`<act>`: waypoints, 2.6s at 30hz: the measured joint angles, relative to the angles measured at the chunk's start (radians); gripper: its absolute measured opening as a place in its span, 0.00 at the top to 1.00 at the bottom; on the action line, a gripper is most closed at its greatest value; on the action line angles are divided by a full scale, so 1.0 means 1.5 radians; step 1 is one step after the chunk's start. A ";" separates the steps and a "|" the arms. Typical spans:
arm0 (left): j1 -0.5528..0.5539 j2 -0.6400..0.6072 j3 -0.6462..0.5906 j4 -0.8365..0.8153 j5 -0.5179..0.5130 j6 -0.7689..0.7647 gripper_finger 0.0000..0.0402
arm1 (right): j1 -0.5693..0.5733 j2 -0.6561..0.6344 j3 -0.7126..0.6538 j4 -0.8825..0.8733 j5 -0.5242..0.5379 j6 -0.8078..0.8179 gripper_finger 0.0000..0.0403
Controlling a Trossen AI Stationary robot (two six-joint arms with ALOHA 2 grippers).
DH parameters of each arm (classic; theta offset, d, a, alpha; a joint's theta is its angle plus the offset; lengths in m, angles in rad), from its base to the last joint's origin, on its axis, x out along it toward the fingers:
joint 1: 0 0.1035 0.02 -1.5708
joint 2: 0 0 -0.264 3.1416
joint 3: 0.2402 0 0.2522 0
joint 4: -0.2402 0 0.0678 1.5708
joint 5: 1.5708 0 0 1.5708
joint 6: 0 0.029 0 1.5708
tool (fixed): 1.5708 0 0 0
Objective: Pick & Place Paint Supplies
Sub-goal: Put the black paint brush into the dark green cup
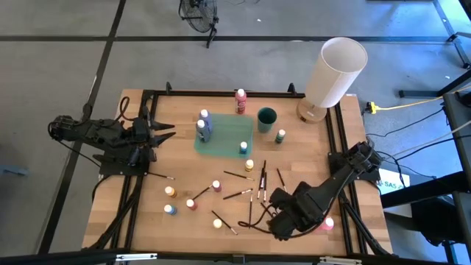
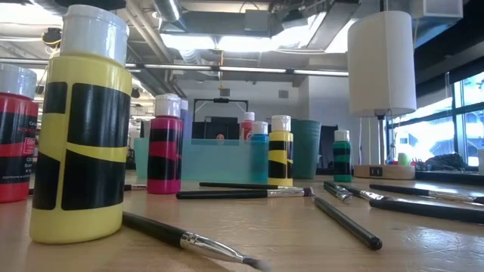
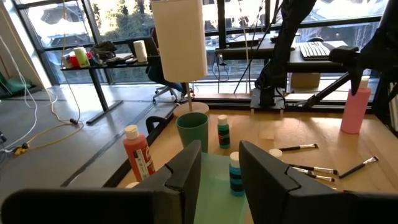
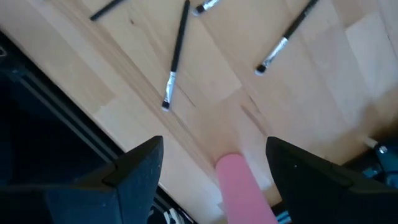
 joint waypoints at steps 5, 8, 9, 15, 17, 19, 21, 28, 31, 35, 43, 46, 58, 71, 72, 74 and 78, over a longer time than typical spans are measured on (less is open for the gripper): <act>0.000 0.000 0.000 0.000 0.000 0.000 0.74 | 0.011 0.000 -0.035 0.053 -0.030 0.028 0.28; 0.000 0.000 0.000 0.000 0.000 0.000 0.74 | 0.014 0.000 -0.072 0.061 -0.059 0.047 0.28; 0.000 0.000 0.000 0.000 0.000 0.000 0.74 | 0.014 0.000 -0.083 0.066 -0.060 0.048 0.28; 0.000 0.000 0.000 -0.001 0.000 0.012 0.74 | 0.011 0.000 -0.148 0.143 -0.054 0.028 0.28; 0.000 0.000 0.000 0.000 0.000 0.014 0.74 | 0.011 0.000 -0.177 0.169 -0.058 0.027 0.28; 0.000 0.000 0.000 0.005 0.000 0.021 0.74 | 0.011 0.000 -0.211 0.197 -0.064 0.029 0.28; 0.000 0.000 0.000 0.005 0.000 0.020 0.74 | 0.012 0.000 -0.243 0.241 -0.068 0.030 0.28; 0.000 0.000 0.000 0.022 0.001 0.018 0.74 | 0.015 0.000 -0.337 0.361 -0.069 0.000 0.28; 0.000 0.000 0.000 0.022 0.019 0.018 0.74 | 0.016 0.000 -0.361 0.409 -0.070 0.000 0.28; 0.000 0.000 0.000 0.022 0.034 0.018 0.74 | 0.016 0.000 -0.362 0.434 -0.071 -0.019 0.28; 0.000 0.000 0.000 0.022 0.035 0.018 0.74 | 0.017 0.000 -0.362 0.448 -0.062 -0.046 0.28; 0.000 0.000 0.000 0.022 0.035 0.018 0.74 | 0.017 0.004 -0.362 0.469 -0.053 -0.073 0.28; 0.000 0.000 0.000 0.016 0.035 0.022 0.74 | 0.017 0.034 -0.362 0.482 -0.073 -0.093 0.30; 0.000 0.000 0.000 0.014 0.087 0.018 0.74 | 0.017 0.034 -0.362 0.480 -0.069 -0.080 0.42; 0.000 0.000 0.000 0.014 0.088 0.018 0.74 | 0.017 0.034 -0.362 0.480 -0.071 -0.077 0.42; 0.000 0.000 0.000 0.014 0.088 0.018 0.74 | 0.017 0.034 -0.362 0.483 -0.072 -0.071 0.42; 0.000 0.000 0.000 0.014 0.088 0.018 0.74 | 0.017 0.034 -0.362 0.483 -0.071 -0.070 0.42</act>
